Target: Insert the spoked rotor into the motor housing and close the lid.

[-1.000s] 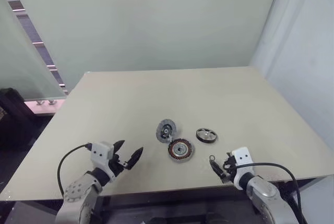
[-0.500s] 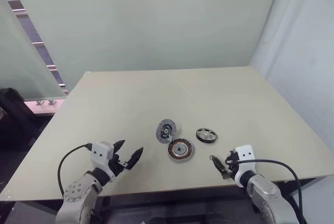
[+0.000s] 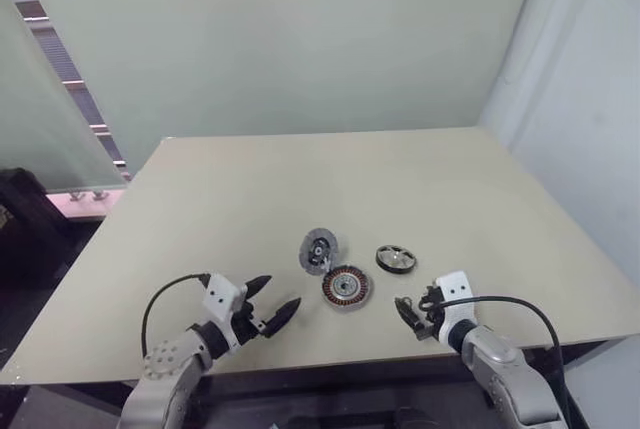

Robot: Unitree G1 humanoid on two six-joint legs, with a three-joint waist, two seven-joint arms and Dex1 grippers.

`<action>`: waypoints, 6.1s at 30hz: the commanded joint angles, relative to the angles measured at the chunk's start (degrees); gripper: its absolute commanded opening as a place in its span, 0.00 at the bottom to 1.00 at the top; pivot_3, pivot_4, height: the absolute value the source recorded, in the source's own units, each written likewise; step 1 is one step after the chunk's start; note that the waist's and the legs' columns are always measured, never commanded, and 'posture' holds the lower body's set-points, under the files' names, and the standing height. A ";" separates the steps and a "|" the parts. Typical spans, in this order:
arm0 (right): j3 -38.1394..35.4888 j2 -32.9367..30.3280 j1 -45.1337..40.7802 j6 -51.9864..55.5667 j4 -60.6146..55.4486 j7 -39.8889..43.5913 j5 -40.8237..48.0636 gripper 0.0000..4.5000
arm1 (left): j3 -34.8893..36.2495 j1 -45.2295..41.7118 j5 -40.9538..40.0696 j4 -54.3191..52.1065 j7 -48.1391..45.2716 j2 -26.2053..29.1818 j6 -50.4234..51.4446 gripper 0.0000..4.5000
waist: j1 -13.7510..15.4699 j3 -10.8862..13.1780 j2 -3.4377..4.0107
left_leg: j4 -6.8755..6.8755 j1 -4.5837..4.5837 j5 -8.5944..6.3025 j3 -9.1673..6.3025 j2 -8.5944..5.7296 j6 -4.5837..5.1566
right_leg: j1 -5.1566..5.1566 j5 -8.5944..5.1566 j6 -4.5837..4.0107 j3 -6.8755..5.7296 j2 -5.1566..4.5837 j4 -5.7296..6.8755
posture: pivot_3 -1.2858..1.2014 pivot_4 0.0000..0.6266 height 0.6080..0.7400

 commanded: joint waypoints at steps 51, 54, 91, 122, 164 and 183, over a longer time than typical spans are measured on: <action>6.16 4.28 -12.64 9.20 -6.17 -0.82 -2.16 0.26 | 1.71 -4.64 -0.08 5.31 -2.57 2.42 -2.64 1.00 | -0.09 0.00 0.02 | 0.00 0.01 0.01 -0.10 0.19 0.01 | -0.03 0.00 -0.01 0.06 0.36 0.03 | 0.52 0.00 1.00; 8.81 5.37 -15.66 10.07 -3.36 -0.17 -2.99 0.26 | 2.39 -4.46 -0.37 5.56 -3.57 3.37 -2.20 1.00 | -0.11 0.00 0.03 | -0.01 -0.02 0.00 -0.10 0.20 0.01 | -0.05 0.01 0.00 0.07 0.37 0.03 | 0.52 0.00 1.00; 15.12 9.81 -22.76 3.98 14.93 3.74 -6.62 0.26 | 0.36 -1.52 -0.62 0.01 -3.28 3.12 -0.62 1.00 | -1.32 -0.01 0.03 | -0.01 -0.01 0.01 -0.14 0.19 0.01 | -0.07 0.04 0.00 0.18 0.45 0.09 | 0.52 0.00 1.00; 13.89 10.16 -21.02 7.03 8.17 5.22 -5.25 0.78 | -0.30 -2.07 0.06 0.45 -2.48 2.62 -0.89 1.00 | -1.31 -0.01 0.03 | 0.00 0.01 0.01 -0.15 0.19 0.00 | -0.04 0.04 0.01 0.18 0.45 0.11 | 0.52 0.00 1.00; 11.14 13.46 -23.54 7.13 8.85 1.96 -6.81 0.01 | -0.73 -1.37 -0.19 0.34 -2.80 2.55 -1.04 1.00 | -1.32 -0.01 0.04 | -0.02 0.19 0.01 -0.14 0.26 0.00 | 0.08 0.04 -0.01 0.24 0.56 0.15 | 0.52 0.00 1.00; -8.75 6.78 -19.94 19.46 -1.80 -3.29 0.60 0.98 | -1.33 -3.81 -0.34 3.42 -3.00 0.53 -2.20 1.00 | -1.24 -0.02 0.03 | -0.04 0.16 0.00 -0.16 0.21 0.00 | 0.10 0.04 -0.02 0.26 0.55 0.11 | 0.52 0.00 1.00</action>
